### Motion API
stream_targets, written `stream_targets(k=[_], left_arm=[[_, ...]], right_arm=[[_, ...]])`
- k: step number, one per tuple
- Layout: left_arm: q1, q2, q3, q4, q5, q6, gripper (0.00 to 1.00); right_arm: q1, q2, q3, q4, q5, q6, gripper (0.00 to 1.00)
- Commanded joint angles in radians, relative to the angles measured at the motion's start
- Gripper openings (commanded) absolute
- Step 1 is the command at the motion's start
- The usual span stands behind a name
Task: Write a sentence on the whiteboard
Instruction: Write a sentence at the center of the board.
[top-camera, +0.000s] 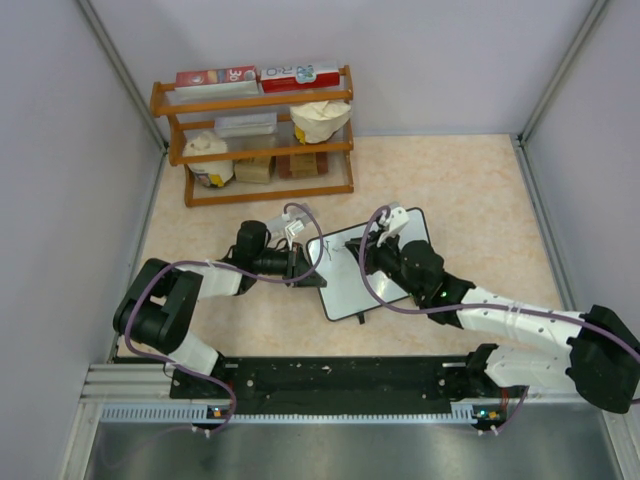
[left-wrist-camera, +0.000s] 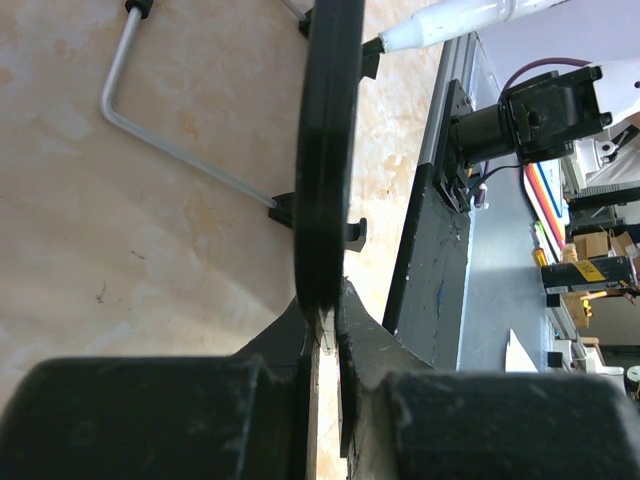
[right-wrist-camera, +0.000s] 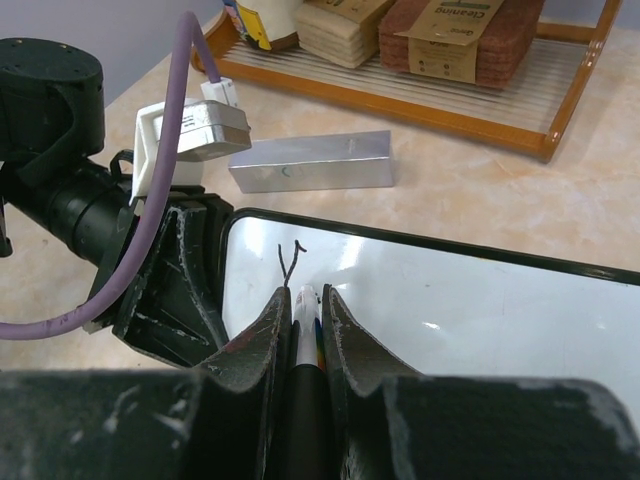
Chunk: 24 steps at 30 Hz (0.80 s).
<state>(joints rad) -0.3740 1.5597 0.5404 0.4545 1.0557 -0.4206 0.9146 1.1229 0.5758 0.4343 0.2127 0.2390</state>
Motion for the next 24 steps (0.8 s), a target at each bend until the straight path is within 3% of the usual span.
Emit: stream_targets(k=[1,24], left_arm=[[-0.006,-0.006,-0.008,-0.013,0.004,0.036,0.00],[-0.006,-0.007,-0.008,-0.013,0.007,0.036,0.00]], right_arm=[[0.015,0.009,0.045,0.027,-0.021,0.008,0.00],[0.013,-0.048,-0.019,-0.049,-0.019,0.022,0.00]])
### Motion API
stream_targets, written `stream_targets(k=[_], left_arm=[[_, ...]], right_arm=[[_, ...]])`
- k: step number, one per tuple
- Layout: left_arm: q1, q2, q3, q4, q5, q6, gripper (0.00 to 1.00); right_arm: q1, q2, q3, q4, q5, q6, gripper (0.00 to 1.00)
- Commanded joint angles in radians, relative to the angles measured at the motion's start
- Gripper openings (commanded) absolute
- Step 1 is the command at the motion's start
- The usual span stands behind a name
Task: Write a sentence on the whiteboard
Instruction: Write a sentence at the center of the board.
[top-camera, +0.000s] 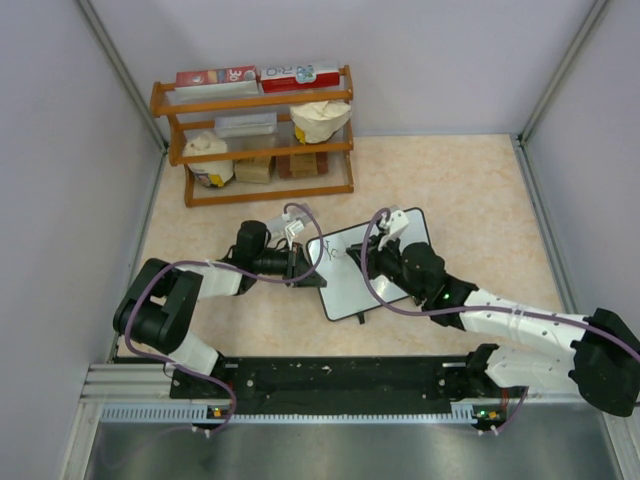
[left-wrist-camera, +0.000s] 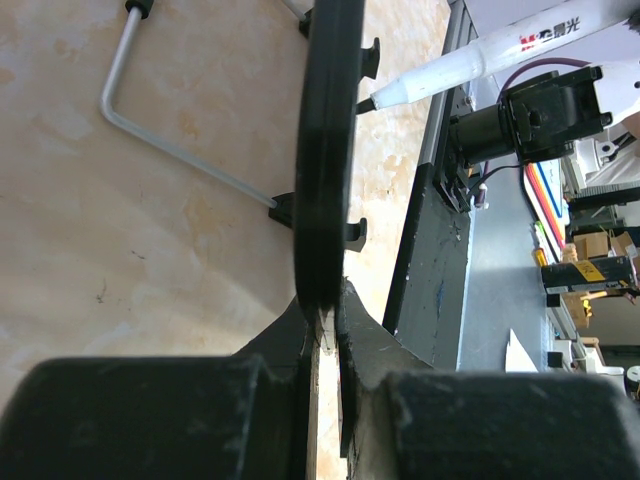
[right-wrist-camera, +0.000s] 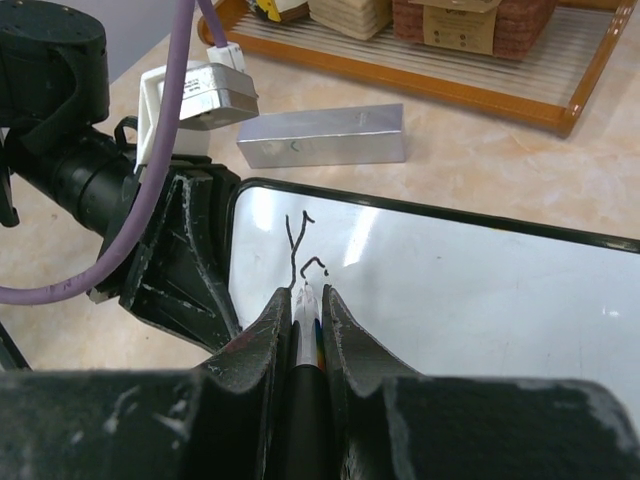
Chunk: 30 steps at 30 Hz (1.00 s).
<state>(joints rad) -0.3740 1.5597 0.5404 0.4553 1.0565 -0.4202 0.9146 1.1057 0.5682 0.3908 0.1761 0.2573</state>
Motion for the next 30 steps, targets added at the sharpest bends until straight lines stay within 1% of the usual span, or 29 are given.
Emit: stream_targets(k=[1,10,20,30], left_arm=[[-0.006,-0.006,-0.008,-0.014,0.004,0.035,0.00],[-0.006,-0.007,-0.010,-0.015,0.003,0.035,0.00],[-0.006,-0.007,-0.010,-0.015,0.002,0.035,0.00],[-0.006,-0.009,-0.010,-0.015,0.003,0.035,0.00]], right_arm=[[0.013,-0.032,-0.011,-0.009,0.019,0.003,0.00],[0.013,-0.032,-0.010,-0.016,0.063,0.016,0.00],[0.015,-0.012,0.035,-0.024,0.121,0.022,0.00],[0.013,0.023,0.075,-0.017,0.125,0.030,0.00]])
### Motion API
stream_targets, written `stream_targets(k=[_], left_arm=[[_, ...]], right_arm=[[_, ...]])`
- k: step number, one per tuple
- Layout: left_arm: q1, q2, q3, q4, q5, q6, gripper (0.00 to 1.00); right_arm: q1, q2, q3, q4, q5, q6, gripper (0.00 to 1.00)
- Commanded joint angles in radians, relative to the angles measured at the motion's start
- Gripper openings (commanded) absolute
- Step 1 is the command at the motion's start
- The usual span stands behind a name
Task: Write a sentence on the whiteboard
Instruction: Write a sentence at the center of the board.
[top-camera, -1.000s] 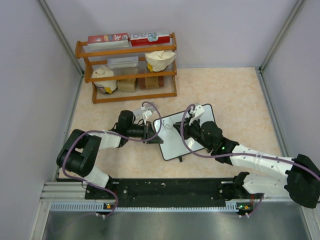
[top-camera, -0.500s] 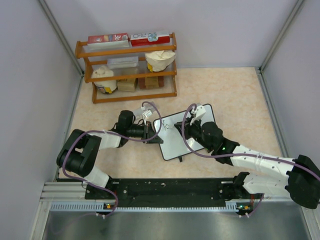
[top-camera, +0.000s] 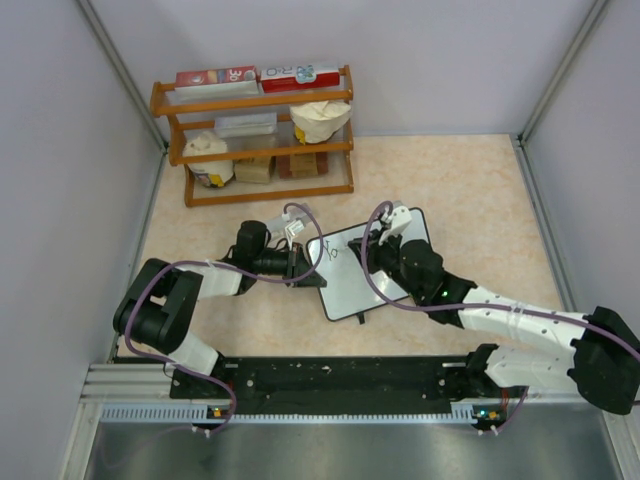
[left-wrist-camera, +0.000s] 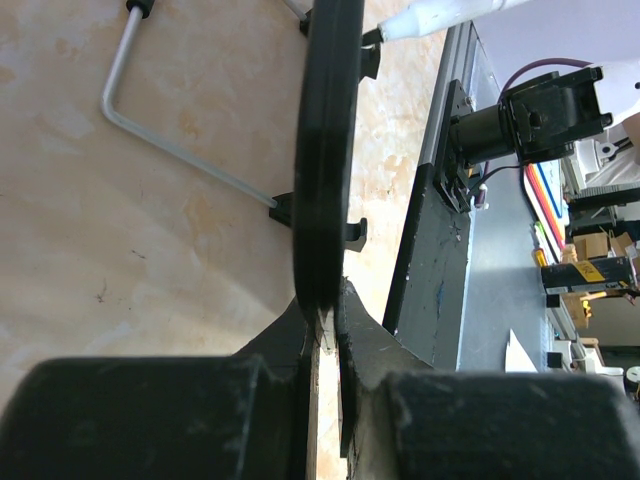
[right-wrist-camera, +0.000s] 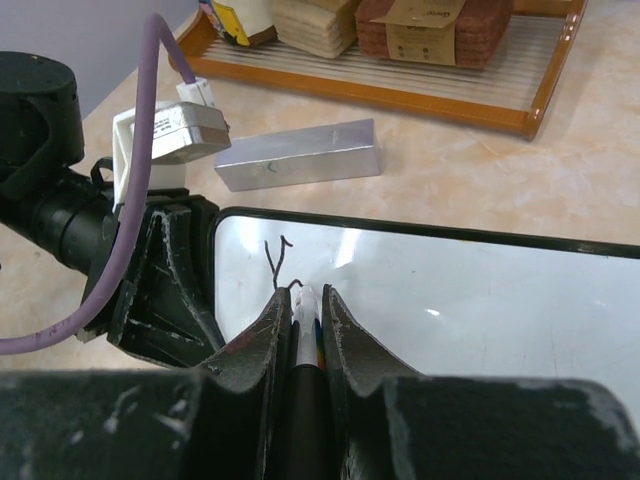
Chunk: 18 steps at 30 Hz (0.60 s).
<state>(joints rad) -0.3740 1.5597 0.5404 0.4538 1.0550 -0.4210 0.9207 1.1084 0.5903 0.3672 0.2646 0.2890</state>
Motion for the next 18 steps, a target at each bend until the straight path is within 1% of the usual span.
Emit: stream_targets(k=[1,6,10,14,18], left_arm=[[-0.005,-0.009,-0.010,-0.014,0.005,0.037,0.00],[-0.006,-0.007,-0.010,-0.014,0.007,0.037,0.00],[-0.005,-0.006,-0.008,-0.015,0.005,0.037,0.00],[-0.005,-0.007,-0.010,-0.015,0.005,0.037,0.00],[-0.005,-0.007,-0.008,-0.015,0.007,0.037,0.00]], right_arm=[[0.007,0.024,0.057,0.009,0.030,-0.002,0.00],[0.007,0.024,0.060,0.007,0.005,-0.002,0.00],[0.007,-0.043,0.022,0.027,-0.018,0.007,0.00],[0.007,-0.099,-0.004,0.036,-0.005,0.015,0.00],[0.001,-0.090,-0.003,0.030,0.007,0.009,0.00]])
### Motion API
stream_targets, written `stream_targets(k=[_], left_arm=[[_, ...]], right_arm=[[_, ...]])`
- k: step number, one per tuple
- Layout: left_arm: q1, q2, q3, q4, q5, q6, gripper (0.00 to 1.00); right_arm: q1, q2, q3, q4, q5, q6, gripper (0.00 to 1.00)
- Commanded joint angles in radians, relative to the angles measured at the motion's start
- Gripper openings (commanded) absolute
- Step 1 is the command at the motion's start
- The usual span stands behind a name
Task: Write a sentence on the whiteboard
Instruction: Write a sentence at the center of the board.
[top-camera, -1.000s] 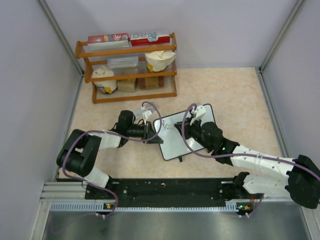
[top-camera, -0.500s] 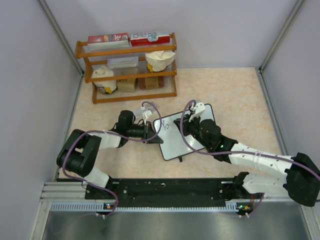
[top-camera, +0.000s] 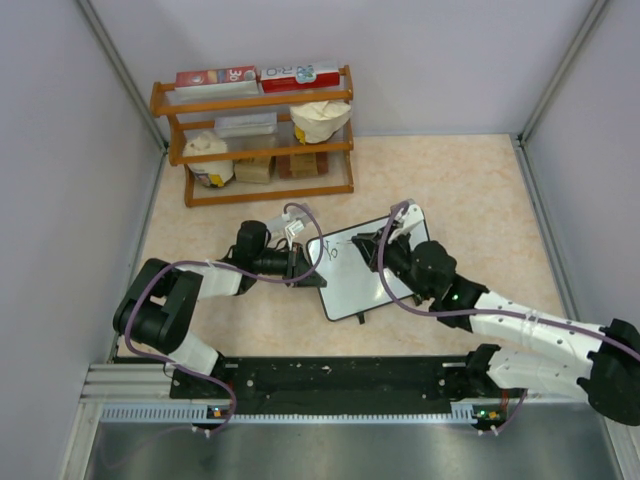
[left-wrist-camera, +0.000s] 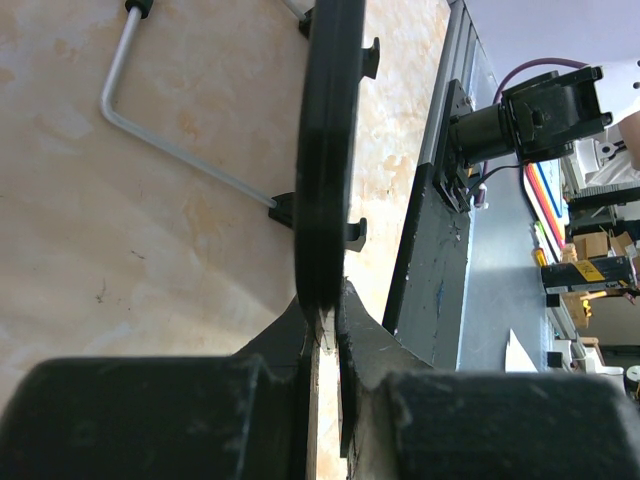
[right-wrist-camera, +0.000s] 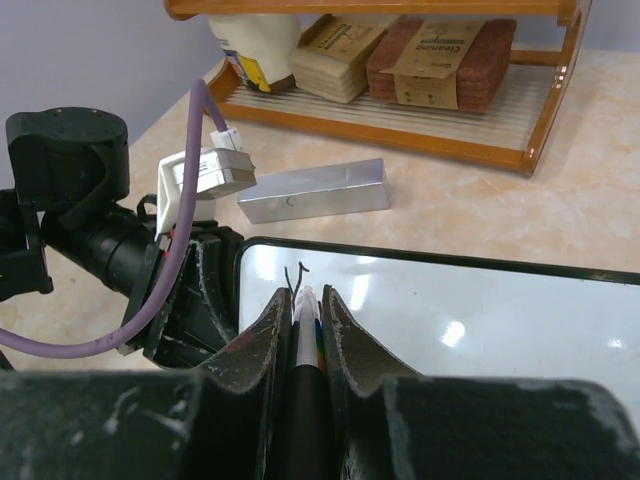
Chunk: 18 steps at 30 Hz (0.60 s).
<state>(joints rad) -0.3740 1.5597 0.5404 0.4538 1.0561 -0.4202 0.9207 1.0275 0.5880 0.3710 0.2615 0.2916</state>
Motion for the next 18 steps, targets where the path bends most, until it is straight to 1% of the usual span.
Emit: stream_targets(k=[1,18], left_arm=[[-0.006,-0.006,-0.008,-0.014,0.005,0.037,0.00],[-0.005,-0.006,-0.010,-0.014,0.005,0.035,0.00]], right_arm=[[0.001,-0.006,-0.002,0.026,0.008,0.012,0.00],[-0.052,0.075,-0.001,0.022,-0.024,0.081,0.00]])
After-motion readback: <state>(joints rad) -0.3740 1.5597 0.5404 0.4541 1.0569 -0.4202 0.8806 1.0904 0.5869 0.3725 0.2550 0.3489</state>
